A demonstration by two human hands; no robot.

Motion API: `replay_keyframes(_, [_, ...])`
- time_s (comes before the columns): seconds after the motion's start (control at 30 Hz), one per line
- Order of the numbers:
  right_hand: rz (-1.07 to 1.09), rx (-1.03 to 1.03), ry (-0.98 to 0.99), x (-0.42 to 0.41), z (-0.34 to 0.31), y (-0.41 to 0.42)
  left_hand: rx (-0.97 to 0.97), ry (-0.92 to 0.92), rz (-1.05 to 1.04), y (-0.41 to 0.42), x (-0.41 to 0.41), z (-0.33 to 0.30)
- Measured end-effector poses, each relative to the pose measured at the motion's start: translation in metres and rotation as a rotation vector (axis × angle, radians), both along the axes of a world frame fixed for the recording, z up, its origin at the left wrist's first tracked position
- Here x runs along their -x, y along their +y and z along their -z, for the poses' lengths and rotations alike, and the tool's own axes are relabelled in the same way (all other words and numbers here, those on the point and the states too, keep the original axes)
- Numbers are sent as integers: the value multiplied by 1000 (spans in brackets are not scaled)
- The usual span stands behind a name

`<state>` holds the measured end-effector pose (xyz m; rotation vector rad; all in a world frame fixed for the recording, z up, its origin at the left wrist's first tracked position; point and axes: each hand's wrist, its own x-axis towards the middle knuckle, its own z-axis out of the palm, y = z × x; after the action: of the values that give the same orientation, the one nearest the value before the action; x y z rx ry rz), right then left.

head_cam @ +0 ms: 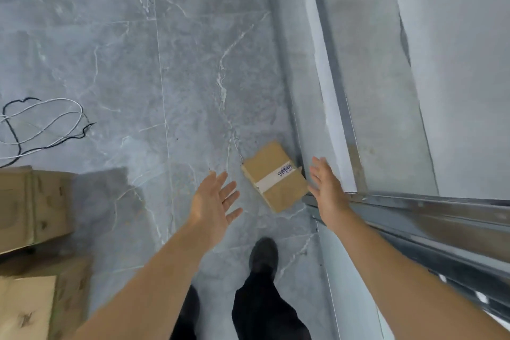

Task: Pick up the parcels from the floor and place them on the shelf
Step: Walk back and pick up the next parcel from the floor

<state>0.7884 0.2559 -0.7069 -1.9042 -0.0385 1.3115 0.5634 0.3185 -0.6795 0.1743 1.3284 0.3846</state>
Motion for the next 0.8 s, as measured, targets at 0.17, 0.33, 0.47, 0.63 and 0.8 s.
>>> replay_keyframes(0.17, [-47,147,-48,-16,100,5,-9,118,49,-10,-3,95])
replay_keyframes(0.33, [-217,321,-143,-31,165,10,-7,149,103,-12,-23,163])
replay_keyframes(0.47, [-339,389,-179,-47,202,18,14,140,119,-7,-56,198])
replay_keyframes(0.63, [-485,414,-148,-57,233,27,80,148,198,9,-75,238])
replay_keyframes(0.8, [-619,454,-164,-51,242,31,181,99,362,10,-77,259])
